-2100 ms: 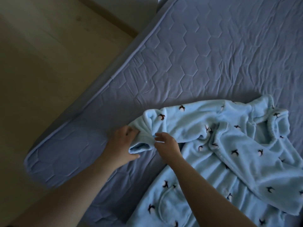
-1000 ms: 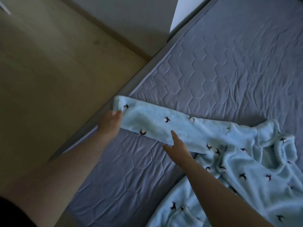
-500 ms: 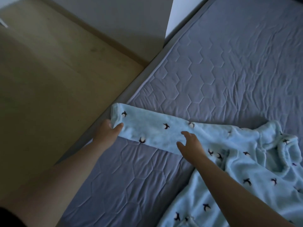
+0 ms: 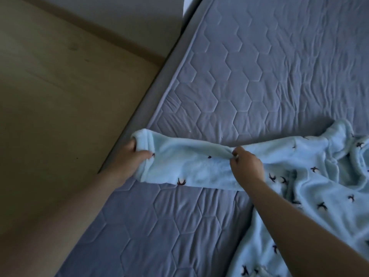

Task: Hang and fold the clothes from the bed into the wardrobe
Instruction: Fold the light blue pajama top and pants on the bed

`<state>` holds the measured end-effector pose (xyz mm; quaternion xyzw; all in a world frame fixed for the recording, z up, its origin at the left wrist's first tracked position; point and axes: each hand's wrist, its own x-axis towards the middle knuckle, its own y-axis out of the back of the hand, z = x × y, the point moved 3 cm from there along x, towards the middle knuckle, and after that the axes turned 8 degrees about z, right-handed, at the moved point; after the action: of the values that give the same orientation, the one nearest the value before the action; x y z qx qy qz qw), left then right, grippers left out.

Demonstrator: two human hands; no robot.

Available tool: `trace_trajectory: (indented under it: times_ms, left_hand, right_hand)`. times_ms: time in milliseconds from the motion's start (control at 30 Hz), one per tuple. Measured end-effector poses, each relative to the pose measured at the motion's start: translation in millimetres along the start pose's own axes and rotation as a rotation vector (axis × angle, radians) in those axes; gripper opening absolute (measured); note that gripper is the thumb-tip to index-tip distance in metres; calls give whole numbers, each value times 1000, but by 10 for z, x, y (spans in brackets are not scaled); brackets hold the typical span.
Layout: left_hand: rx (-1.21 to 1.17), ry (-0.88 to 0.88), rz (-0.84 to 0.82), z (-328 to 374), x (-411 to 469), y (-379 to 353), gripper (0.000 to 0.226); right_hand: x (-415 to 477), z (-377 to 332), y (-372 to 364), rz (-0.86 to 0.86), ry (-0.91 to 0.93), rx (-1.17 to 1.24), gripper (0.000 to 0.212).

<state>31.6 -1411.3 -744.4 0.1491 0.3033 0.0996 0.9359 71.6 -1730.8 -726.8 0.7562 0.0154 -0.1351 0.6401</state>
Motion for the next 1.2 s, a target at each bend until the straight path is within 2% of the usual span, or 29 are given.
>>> trace_trajectory:
  times_ms: [67, 133, 200, 267, 400, 500, 600, 667, 700, 767, 833, 900, 1033, 1100, 1133, 1200]
  left_hand:
    - [257, -188, 39, -59, -92, 150, 23]
    - [514, -419, 131, -99, -184, 271, 24]
    - [554, -455, 155, -97, -182, 322, 25]
    - [533, -457, 179, -49, -88, 316, 20]
    - [348, -298, 226, -56, 154, 250, 28]
    - [258, -206, 298, -51, 287, 218, 33]
    - [280, -213, 335, -51, 354, 181, 32]
    - [374, -234, 339, -75, 358, 170, 29]
    - [425, -247, 348, -94, 353, 177, 27]
    - [507, -277, 377, -137, 333, 190, 33]
    - [565, -281, 346, -186, 335, 178, 52]
    - [512, -289, 288, -190, 323, 134, 66]
    - [403, -407, 370, -158, 225, 165, 73]
    - [231, -317, 355, -111, 100, 163, 65]
    - [160, -287, 349, -60, 36, 143, 61]
    - [58, -250, 334, 65, -94, 98, 51]
  right_hand:
    - [-99, 41, -46, 18, -29, -3, 19]
    - [-134, 55, -62, 16, -27, -41, 42]
    - [-81, 5, -53, -11, 16, -50, 66]
    - [26, -74, -79, -78, 78, -55, 75]
    - [286, -260, -175, -188, 112, -79, 70]
    - [359, -436, -248, -186, 73, -171, 66]
    - [154, -579, -249, 72, 9, 6, 60]
    - [-88, -624, -273, 240, 32, 150, 53]
    - [-204, -637, -326, 217, 59, 171, 52]
    - [-374, -637, -526, -50, 80, 95, 65]
    - [-409, -617, -706, -325, 96, -29, 81]
    - [-338, -621, -744, -448, 104, -37, 85]
    - [-339, -586, -683, -527, 174, 42, 76]
    - [-400, -500, -603, -464, 169, 149, 70]
    - [-411, -435, -535, -403, 104, 251, 65]
    - [-407, -319, -393, -310, -144, 488, 53]
